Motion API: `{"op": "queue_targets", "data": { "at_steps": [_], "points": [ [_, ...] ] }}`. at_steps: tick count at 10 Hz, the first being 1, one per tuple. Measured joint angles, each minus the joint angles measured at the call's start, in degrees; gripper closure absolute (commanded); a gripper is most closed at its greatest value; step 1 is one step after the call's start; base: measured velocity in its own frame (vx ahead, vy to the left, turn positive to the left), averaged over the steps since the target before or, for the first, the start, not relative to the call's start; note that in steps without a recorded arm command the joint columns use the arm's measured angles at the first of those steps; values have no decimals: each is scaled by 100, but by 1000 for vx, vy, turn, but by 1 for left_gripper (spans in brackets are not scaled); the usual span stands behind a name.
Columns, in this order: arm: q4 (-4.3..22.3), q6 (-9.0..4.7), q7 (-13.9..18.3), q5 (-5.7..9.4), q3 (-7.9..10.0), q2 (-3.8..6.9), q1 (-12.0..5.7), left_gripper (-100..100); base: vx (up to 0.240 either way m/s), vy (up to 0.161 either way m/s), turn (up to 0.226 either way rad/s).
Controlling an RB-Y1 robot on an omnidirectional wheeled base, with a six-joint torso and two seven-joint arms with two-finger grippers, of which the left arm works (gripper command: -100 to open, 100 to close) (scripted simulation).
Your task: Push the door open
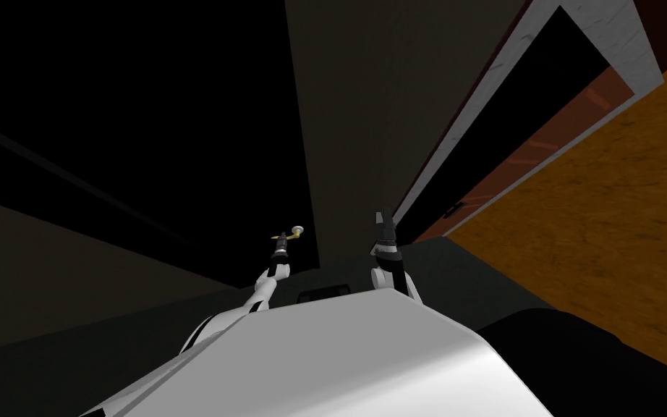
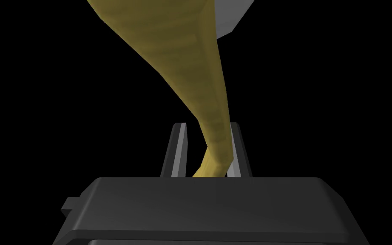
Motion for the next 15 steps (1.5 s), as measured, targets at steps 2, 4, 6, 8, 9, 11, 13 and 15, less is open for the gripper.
{"op": "queue_targets", "data": {
  "at_steps": [2,4,6,8,9,11,13,15],
  "points": [
    [-172,42,-89,27,93,-39,80,100,-6,24,-83],
    [-566,188,-205,69,227,-71,259,100,-7,40,-32],
    [-135,-46,-227,111,314,36,-12,100,4,26,-74],
    [-226,-33,-362,172,489,-14,58,100,-7,38,-133],
    [-172,-41,-439,211,589,-20,12,100,-6,29,-97],
    [-72,-134,-498,242,673,-10,-24,100,4,10,-46],
    [-49,-185,-595,298,828,-26,-40,100,4,27,-105],
    [-192,-138,-670,321,904,-56,30,100,4,14,1]
  ]
}}
